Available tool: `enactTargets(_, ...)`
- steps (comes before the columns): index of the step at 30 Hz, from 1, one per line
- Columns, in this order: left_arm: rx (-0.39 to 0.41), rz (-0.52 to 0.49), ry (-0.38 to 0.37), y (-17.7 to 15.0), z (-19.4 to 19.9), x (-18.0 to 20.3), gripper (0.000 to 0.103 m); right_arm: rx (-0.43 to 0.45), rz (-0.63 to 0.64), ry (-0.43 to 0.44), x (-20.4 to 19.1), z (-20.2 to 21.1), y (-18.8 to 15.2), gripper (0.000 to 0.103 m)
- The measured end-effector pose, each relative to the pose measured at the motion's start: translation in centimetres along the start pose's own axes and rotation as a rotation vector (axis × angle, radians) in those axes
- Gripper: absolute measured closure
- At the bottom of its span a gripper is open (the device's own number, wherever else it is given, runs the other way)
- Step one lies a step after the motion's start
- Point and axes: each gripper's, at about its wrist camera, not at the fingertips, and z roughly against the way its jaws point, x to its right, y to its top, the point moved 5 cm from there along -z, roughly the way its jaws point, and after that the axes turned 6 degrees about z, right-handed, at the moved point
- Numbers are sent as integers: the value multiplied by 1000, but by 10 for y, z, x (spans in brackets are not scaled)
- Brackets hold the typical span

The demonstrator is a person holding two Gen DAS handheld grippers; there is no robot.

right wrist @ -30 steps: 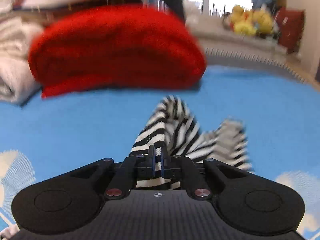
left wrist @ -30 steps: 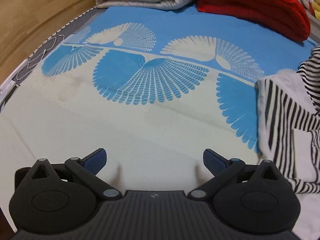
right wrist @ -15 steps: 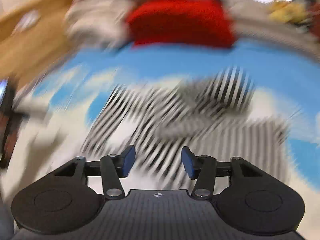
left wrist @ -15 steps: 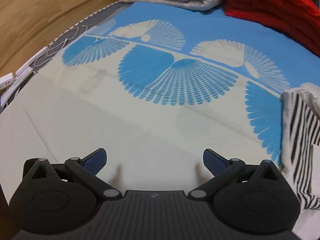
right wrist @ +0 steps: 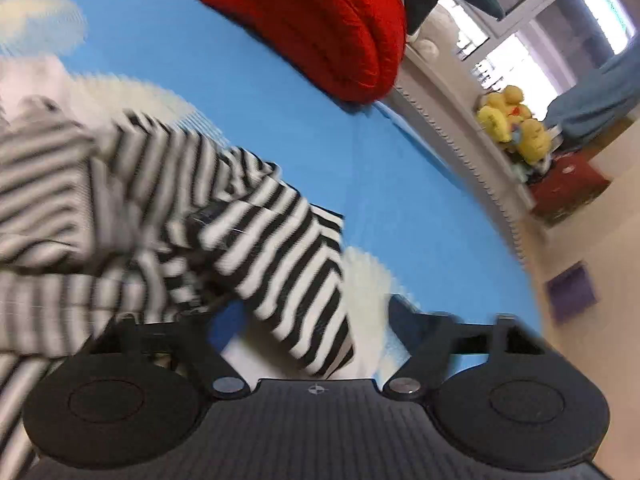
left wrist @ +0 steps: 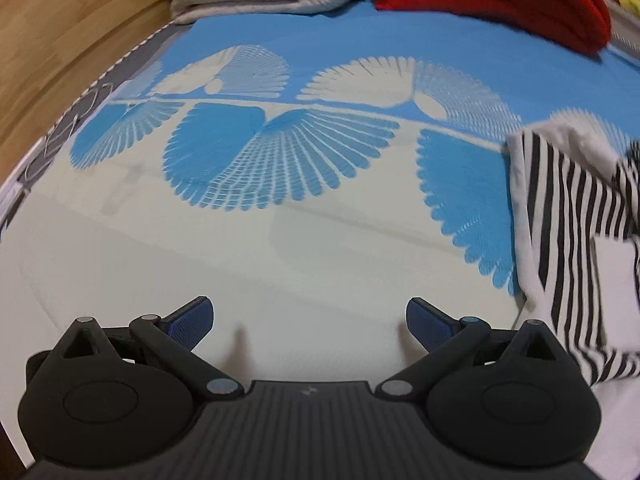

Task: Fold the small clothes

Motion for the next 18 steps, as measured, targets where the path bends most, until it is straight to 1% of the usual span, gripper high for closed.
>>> enactTargets(1,0,-11,8,-1,-2,2,0,-49,-61,2,7,-8,2,100)
enactTargets(2,1,-20,15,-2,-2,5,0,-56,-140,-15,21,-10,10,101)
enactTargets(4,3,-27,13,-2,-3,9,0,23,-221,-99,62,11,43,101)
enactTargets(5,3,-28,7,-2,-3,12,0,69,-269,-132,87,28,61,101)
enactTargets(6,3,-29,-2,-3,-2,15,0,128,-347,-152,116,53,80,101)
enactTargets(8,1,-39,-12,-3,-1,19,0,212,-460,-157,157,97,97,101)
enactTargets(9,0,-46,-15,-4,-1,21,0,250,-508,-137,170,122,99,100)
enactTargets(10,3,-52,-17,-5,0,22,0,277,-544,-102,177,147,92,100)
enactTargets(11,6,-55,-19,-5,1,23,0,298,-566,-39,174,170,81,100)
enactTargets(12,8,-54,-22,-6,2,24,0,312,-563,27,163,189,64,100)
enactTargets(14,12,-42,-41,-6,6,25,0,294,-513,126,121,219,18,100)
enactTargets(16,12,-33,-54,-7,9,29,0,231,-431,225,53,227,-36,99)
enactTargets(17,9,-35,-60,-9,9,32,0,185,-377,265,15,220,-59,99)
enactTargets(18,5,-40,-65,-12,11,35,0,147,-327,285,-18,211,-77,99)
